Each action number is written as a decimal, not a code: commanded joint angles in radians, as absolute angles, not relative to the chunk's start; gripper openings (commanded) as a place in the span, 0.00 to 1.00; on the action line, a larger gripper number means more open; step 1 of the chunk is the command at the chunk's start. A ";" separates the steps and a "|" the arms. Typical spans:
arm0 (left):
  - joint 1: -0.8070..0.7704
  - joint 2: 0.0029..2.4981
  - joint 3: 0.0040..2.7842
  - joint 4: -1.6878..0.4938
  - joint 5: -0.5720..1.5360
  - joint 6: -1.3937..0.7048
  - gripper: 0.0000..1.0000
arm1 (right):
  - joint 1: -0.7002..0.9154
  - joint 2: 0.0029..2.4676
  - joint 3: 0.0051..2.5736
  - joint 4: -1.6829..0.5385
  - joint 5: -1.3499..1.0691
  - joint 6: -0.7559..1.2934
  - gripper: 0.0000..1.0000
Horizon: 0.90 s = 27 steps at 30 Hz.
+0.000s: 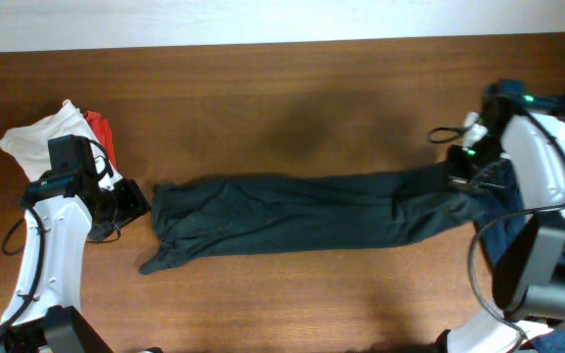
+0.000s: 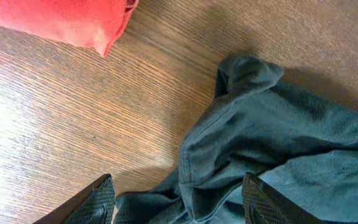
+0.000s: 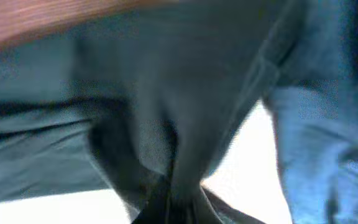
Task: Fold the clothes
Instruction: 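Fold the strip's right end leftward toward the center with the right gripper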
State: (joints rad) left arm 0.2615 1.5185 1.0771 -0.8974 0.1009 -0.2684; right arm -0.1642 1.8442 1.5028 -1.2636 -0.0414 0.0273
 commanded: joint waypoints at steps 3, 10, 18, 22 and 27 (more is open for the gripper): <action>0.267 1.510 1.084 -0.899 0.109 -0.252 0.65 | 0.176 1.843 1.525 -1.263 -0.036 0.100 0.04; 0.267 1.510 1.083 -0.899 0.109 -0.252 0.65 | 0.432 1.931 1.523 -1.225 -0.101 0.241 0.04; 0.267 1.510 1.084 -0.900 0.109 -0.252 0.65 | 0.511 1.937 1.523 -1.139 -0.172 0.301 0.05; 0.267 1.510 1.083 -0.899 0.109 -0.252 0.65 | 0.512 1.937 1.522 -1.121 -0.272 0.296 0.24; 0.267 1.510 1.083 -0.899 0.109 -0.252 0.65 | 0.508 1.937 1.522 -1.118 -0.411 0.184 0.44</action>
State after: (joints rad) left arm 0.2615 1.5185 1.0775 -0.8982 0.1013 -0.2684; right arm 0.5003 1.9335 1.5089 -1.1198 -0.3511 0.2379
